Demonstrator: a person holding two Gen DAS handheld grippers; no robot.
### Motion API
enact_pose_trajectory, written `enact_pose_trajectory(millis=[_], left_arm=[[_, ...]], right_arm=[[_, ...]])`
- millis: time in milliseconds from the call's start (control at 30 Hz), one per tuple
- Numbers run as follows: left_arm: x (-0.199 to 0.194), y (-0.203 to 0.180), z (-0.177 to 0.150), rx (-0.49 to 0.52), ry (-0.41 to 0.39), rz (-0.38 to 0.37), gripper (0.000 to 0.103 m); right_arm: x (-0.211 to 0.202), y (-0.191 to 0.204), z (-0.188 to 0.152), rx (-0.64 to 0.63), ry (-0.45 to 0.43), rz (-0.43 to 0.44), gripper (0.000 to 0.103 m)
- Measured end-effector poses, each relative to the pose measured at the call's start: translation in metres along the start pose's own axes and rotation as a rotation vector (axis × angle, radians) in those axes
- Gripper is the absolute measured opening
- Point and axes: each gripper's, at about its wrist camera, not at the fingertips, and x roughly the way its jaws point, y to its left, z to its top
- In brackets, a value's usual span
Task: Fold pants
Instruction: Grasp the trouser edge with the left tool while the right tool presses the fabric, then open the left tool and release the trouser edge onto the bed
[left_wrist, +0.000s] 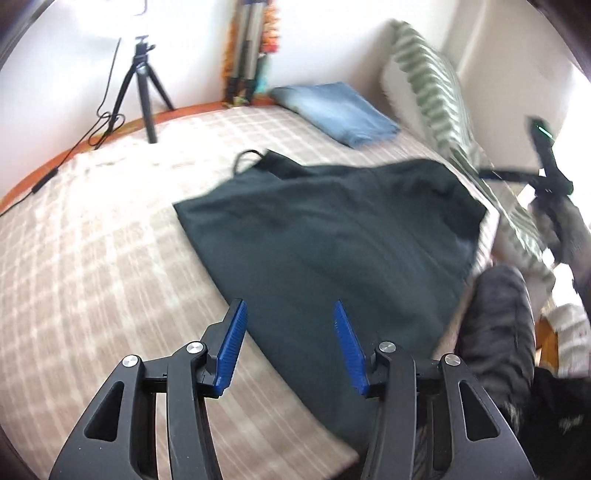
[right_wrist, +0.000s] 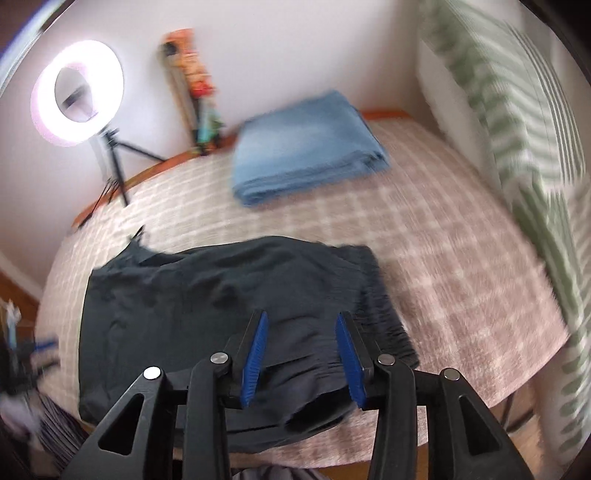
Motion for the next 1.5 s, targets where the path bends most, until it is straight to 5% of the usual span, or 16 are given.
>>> enact_pose_trajectory(millis=[333, 433, 500, 633, 700, 767, 833, 900, 1000, 1267, 1300, 1367, 1500], left_arm=[[0.075, 0.053, 0.042, -0.199, 0.098, 0.036, 0.047], [0.079, 0.055, 0.040, -0.216, 0.076, 0.011, 0.036], [0.079, 0.057, 0.039, -0.220, 0.079, -0.003, 0.011], [0.080, 0.059, 0.039, -0.210, 0.068, 0.000, 0.006], [0.078, 0.059, 0.038, -0.209, 0.056, 0.003, 0.005], [0.075, 0.060, 0.039, -0.210, 0.042, 0.006, 0.004], [0.073, 0.064, 0.041, -0.212, 0.030, 0.013, 0.004], [0.069, 0.070, 0.042, -0.216, 0.022, 0.031, 0.004], [0.062, 0.080, 0.039, -0.213, 0.012, 0.088, 0.004], [0.059, 0.104, 0.030, -0.246, 0.026, 0.165, 0.004], [0.056, 0.104, 0.030, -0.259, 0.019, 0.158, 0.004], [0.049, 0.101, 0.030, -0.259, -0.005, 0.152, 0.005], [0.029, 0.091, 0.026, -0.257, -0.036, 0.123, 0.023]], right_arm=[[0.012, 0.180, -0.053, -0.347, 0.129, 0.375, 0.057], [0.029, 0.228, -0.074, -0.471, 0.141, 0.387, 0.063], [0.046, 0.252, -0.084, -0.536, 0.161, 0.386, 0.063], [0.080, 0.286, -0.104, -0.628, 0.195, 0.308, 0.063], [0.087, 0.291, -0.113, -0.653, 0.188, 0.270, 0.061], [0.089, 0.293, -0.119, -0.659, 0.148, 0.269, 0.047], [0.085, 0.297, -0.121, -0.671, 0.145, 0.285, 0.012], [0.084, 0.302, -0.118, -0.652, 0.168, 0.311, 0.000], [0.082, 0.307, -0.110, -0.580, 0.211, 0.457, 0.000], [0.080, 0.316, -0.113, -0.625, 0.241, 0.574, 0.000], [0.077, 0.315, -0.114, -0.642, 0.229, 0.573, 0.005], [0.068, 0.303, -0.111, -0.647, 0.198, 0.569, 0.036], [0.045, 0.247, -0.085, -0.524, 0.124, 0.548, 0.039]])
